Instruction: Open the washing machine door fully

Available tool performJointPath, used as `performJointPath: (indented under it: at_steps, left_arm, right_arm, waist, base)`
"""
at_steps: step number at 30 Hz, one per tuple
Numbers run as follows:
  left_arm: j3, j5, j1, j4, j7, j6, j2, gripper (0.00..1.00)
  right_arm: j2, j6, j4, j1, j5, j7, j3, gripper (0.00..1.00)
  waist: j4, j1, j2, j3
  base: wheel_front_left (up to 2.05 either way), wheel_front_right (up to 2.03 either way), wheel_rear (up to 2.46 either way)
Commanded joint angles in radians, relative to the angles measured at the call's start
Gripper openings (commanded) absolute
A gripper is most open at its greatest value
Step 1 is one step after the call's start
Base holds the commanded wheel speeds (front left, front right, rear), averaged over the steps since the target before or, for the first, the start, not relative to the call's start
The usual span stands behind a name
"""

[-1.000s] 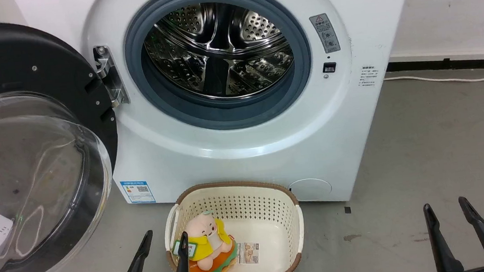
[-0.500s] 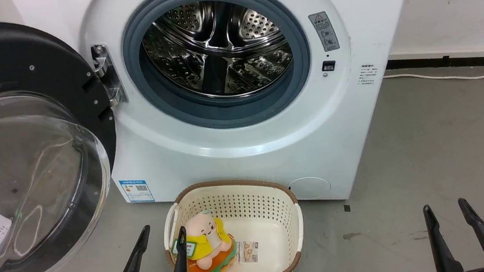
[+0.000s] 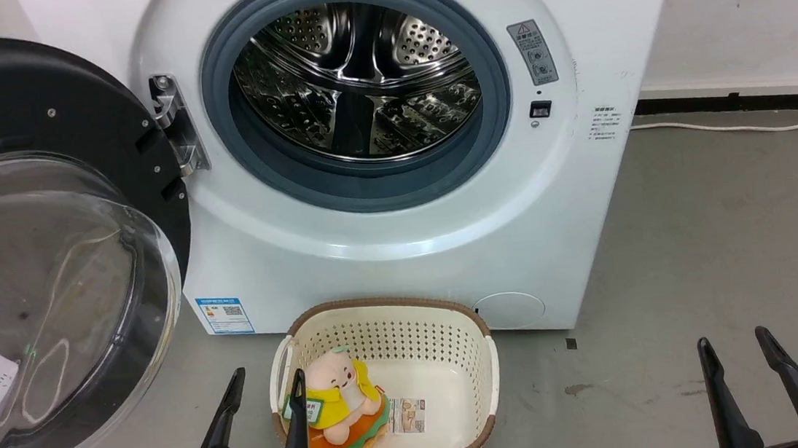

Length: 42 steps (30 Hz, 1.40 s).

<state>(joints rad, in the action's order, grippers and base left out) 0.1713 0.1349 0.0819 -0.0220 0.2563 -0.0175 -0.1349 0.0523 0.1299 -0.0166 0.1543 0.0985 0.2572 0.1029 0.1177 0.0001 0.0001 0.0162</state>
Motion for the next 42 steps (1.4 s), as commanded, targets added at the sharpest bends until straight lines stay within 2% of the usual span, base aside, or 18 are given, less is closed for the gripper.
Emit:
performJointPath:
  at_steps: [1, 9, 10, 42]
  left_arm:
    - [-0.005, -0.005, -0.007, 0.004, 0.005, 0.001, 0.006, 1.0]
    - [-0.012, -0.002, -0.004, -0.005, 0.005, 0.019, 0.012, 1.0]
    - [-0.012, 0.0, 0.0, -0.006, -0.001, 0.017, 0.008, 0.0]
    - [-0.051, -0.033, -0.02, 0.001, -0.063, 0.017, 0.026, 0.0]
  right_arm:
    - [-0.002, 0.001, -0.004, -0.008, 0.007, 0.004, -0.001, 1.0]
    - [-0.002, 0.001, -0.006, -0.01, 0.007, 0.005, -0.004, 1.0]
    - [0.0, 0.0, -0.001, 0.0, 0.0, 0.0, -0.003, 0.0]
    - [0.0, 0.0, 0.004, -0.038, -0.025, -0.063, -0.027, 0.0]
  waist:
    - [0.0, -0.0001, -0.0001, 0.0]
    - [0.002, -0.0001, -0.0001, 0.001]
    - [0.002, 0.0, -0.0001, 0.001]
    - [-0.027, 0.0, -0.0001, -0.003]
  base:
    - [0.0, 0.0, 0.0]
    - [0.0, 0.0, 0.0]
    - [0.0, 0.0, 0.0]
    - [0.0, 0.0, 0.0]
